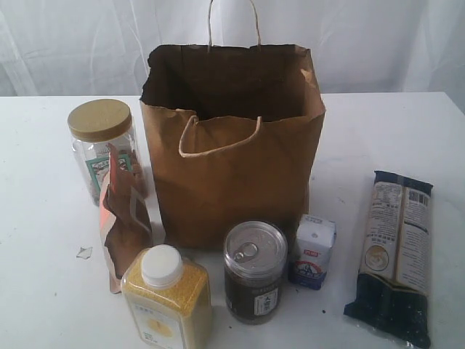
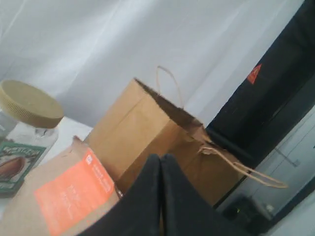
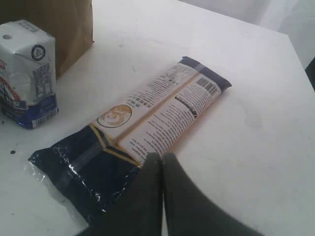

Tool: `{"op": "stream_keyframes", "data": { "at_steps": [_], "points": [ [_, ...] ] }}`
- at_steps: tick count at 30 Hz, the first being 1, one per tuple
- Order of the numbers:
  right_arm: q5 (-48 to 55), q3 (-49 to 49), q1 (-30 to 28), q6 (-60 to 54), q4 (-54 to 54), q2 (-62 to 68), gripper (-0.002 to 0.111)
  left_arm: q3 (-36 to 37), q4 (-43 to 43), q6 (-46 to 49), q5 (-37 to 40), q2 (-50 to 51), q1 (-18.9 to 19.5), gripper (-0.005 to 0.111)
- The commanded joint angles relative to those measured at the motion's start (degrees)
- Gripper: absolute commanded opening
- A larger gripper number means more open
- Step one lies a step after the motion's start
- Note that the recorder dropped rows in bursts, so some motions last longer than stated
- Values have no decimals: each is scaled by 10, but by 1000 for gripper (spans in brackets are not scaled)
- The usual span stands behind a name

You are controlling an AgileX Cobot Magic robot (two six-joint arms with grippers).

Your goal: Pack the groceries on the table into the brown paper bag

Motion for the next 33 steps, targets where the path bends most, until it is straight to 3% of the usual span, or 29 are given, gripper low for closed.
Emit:
{"op": "stream_keyframes", "data": {
  "at_steps": [1,3,6,10,12,13,18,21,25,27,33],
  "points": [
    [-2,3,1,-6,-4,-3,0,-99,215,-137,186,11,-1,0],
    [-2,3,1,-6,-4,-3,0,-148,259,-148,264,36,-1,0],
    [-2,3,1,-6,-4,-3,0,-204,260,-95,295,96,-1,9],
    [-2,3,1,-6,-2,-3,0,-270,256,-19,305,190,-1,45],
    [-2,3,1,-6,-2,-3,0,-307,256,-2,345,245,-1,67],
    [-2,3,1,-6,-2,-3,0,-328,256,-2,370,274,-1,72],
    [-2,3,1,-6,-2,-3,0,-430,204,117,422,412,-1,73],
    [-2,3,1,-6,-2,-3,0,-506,89,237,470,489,-1,73],
    [-2,3,1,-6,-2,-3,0,-612,-84,427,591,581,-1,73],
    [-2,3,1,-6,-2,-3,0,-659,-130,487,637,609,-1,73],
    [-2,3,1,-6,-2,-3,0,-727,-104,492,691,641,-1,73]
  ]
}}
